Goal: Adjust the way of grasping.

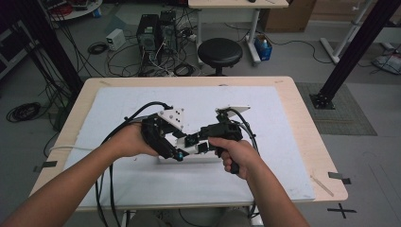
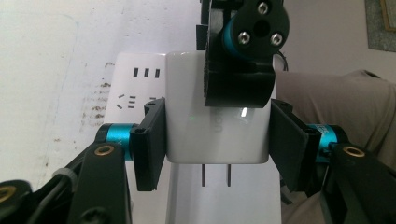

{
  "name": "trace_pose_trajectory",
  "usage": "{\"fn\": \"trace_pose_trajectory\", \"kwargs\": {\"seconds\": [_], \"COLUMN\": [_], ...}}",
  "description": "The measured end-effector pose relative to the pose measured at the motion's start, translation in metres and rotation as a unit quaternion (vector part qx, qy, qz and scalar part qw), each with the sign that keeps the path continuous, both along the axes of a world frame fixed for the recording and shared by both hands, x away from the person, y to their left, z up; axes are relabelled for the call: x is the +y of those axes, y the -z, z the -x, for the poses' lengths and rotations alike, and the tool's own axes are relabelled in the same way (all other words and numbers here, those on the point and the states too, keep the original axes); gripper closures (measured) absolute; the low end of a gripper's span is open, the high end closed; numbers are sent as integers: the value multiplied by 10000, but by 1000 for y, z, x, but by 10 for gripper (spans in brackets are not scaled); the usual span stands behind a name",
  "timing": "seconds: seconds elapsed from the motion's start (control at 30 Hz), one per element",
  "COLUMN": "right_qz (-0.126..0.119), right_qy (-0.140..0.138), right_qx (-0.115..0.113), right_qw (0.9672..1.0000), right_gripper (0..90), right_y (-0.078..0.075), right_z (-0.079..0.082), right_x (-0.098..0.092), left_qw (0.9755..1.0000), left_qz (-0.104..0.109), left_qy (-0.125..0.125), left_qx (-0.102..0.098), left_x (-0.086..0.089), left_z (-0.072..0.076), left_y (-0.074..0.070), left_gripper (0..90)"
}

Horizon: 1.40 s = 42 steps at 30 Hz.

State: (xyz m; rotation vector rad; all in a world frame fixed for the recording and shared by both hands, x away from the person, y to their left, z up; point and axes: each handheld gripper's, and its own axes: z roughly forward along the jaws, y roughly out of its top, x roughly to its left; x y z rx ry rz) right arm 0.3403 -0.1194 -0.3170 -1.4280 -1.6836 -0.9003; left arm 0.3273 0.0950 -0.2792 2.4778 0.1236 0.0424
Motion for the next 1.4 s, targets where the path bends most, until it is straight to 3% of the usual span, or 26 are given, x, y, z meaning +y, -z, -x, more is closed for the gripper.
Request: {"fn": "trace_pose_trajectory", "kwargs": {"seconds": [0.37, 0.53, 0.63, 0.77, 0.83, 1.03, 1.2, 1.33, 1.4], "right_qz": [93, 174, 257, 542, 667, 1282, 1851, 2303, 2433], "right_qy": [6, 5, -7, 10, -9, -85, -157, -196, -212], "right_qx": [-111, -142, -228, -425, -505, -633, -813, -874, -901], "right_qw": [9999, 9997, 9994, 9976, 9965, 9897, 9792, 9690, 9655], "right_gripper": [598, 605, 616, 618, 618, 618, 618, 618, 618], "right_y": [0, -1, -2, -7, -10, -17, -20, -24, -26], "right_z": [1, 2, 2, 3, 3, 2, 2, 1, 1], "right_x": [2, 3, 4, 6, 5, 6, 4, 2, 1], "left_qw": [9999, 9999, 9998, 9988, 9978, 9913, 9804, 9746, 9694], "left_qz": [-101, -138, -171, -349, -474, -1165, -1791, -2032, -2243], "left_qy": [57, 46, -27, -200, -159, -225, -219, -302, -387], "left_qx": [-106, -92, 33, 282, 442, 575, 794, 890, 916], "left_x": [-3, -5, -5, -4, -2, 1, 8, 16, 21], "left_z": [1, 0, -2, -5, -6, -4, -4, -4, -6], "left_y": [4, 6, 7, 6, 4, 4, 3, -2, -3], "left_gripper": [424, 423, 418, 307, 275, 247, 219, 219, 219]}}
